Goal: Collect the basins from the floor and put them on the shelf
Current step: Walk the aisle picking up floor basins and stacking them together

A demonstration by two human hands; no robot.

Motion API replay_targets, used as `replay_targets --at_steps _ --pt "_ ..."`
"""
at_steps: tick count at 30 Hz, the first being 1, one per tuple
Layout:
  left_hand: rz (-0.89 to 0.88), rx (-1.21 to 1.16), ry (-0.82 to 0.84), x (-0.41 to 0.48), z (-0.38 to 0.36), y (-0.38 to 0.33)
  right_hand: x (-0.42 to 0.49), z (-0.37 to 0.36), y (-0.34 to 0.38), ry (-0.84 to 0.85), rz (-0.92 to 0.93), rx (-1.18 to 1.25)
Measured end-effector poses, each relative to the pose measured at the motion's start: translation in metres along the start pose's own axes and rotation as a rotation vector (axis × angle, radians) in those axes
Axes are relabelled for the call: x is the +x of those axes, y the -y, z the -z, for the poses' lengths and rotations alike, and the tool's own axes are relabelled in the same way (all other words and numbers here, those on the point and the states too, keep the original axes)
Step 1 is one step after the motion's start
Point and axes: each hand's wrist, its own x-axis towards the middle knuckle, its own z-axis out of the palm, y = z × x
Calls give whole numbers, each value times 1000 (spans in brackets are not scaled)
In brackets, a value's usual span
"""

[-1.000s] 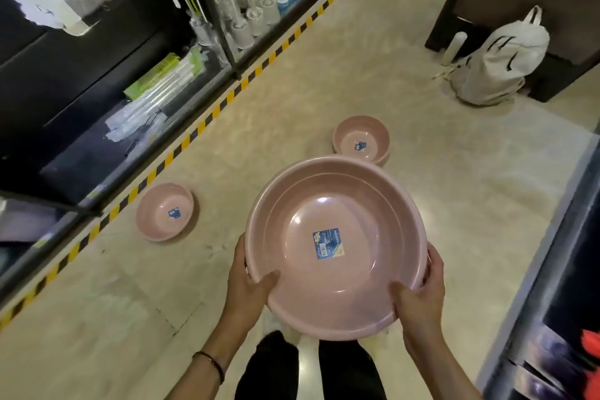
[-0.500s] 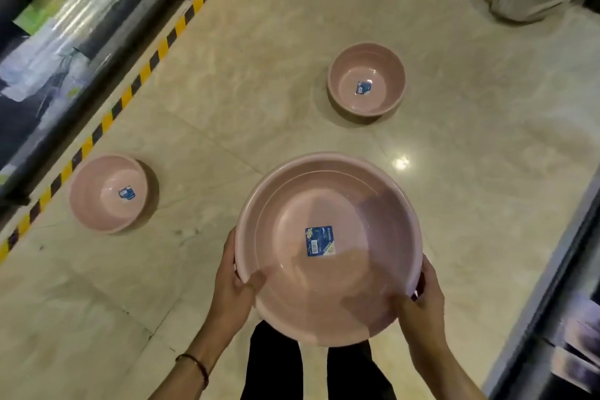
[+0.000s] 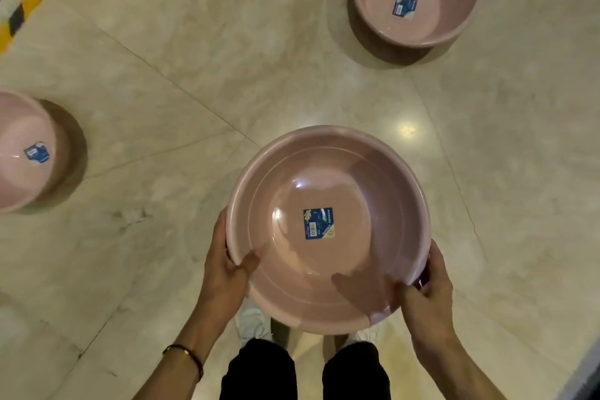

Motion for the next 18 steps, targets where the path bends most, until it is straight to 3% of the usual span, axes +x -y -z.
replay_targets --at_steps 18 --pt "67 46 -51 64 -20 136 79 -39 -120 37 48 -18"
